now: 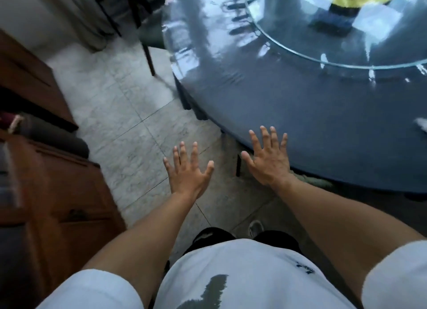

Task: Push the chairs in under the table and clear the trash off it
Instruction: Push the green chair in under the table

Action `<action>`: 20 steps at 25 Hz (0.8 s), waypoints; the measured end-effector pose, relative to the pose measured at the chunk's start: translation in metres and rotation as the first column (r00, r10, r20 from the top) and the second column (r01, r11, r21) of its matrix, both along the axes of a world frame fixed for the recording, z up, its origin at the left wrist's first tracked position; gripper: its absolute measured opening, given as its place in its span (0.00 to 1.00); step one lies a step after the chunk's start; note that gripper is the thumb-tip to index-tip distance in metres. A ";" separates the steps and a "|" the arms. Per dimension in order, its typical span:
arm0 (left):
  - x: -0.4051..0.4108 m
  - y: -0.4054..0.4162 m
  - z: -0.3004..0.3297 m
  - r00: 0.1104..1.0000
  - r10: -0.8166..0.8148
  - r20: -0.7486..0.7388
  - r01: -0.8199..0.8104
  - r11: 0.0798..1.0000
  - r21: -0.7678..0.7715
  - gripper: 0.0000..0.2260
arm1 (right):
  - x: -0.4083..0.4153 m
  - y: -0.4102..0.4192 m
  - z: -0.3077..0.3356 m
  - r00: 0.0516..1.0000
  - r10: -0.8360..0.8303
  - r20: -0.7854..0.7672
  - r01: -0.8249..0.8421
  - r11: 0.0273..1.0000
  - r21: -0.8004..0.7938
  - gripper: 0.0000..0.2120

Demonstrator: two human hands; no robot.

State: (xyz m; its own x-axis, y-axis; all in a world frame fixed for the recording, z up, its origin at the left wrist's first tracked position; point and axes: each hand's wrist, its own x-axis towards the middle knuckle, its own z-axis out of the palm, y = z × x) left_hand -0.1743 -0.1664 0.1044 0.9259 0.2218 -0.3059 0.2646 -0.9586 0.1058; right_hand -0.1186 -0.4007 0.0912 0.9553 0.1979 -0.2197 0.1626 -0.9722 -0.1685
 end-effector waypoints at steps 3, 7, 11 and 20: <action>-0.023 0.024 0.007 0.987 0.157 -0.019 -0.157 0.987 0.021 0.36 | 0.010 0.035 0.005 0.987 0.160 -0.033 -0.160 0.987 -0.001 0.41; -0.042 0.059 0.009 0.944 0.328 -0.040 -0.327 0.945 0.025 0.37 | 0.018 0.083 0.003 0.940 0.332 -0.071 -0.333 0.943 0.004 0.39; -0.046 0.098 0.004 0.906 0.421 -0.043 -0.420 0.907 0.025 0.38 | 0.034 0.129 -0.002 0.899 0.422 -0.114 -0.426 0.904 -0.015 0.37; -0.009 0.274 -0.007 0.823 0.568 0.017 -0.567 0.823 -0.042 0.38 | 0.098 0.329 0.005 0.840 0.539 -0.053 -0.541 0.841 -0.014 0.38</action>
State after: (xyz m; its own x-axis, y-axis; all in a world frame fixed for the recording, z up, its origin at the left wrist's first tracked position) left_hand -0.1831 0.1071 0.0975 0.6478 0.7005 -0.2995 0.7571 -0.6359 0.1501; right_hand -0.0209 -0.0718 0.0967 0.6876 0.6727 -0.2733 0.6561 -0.7369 -0.1629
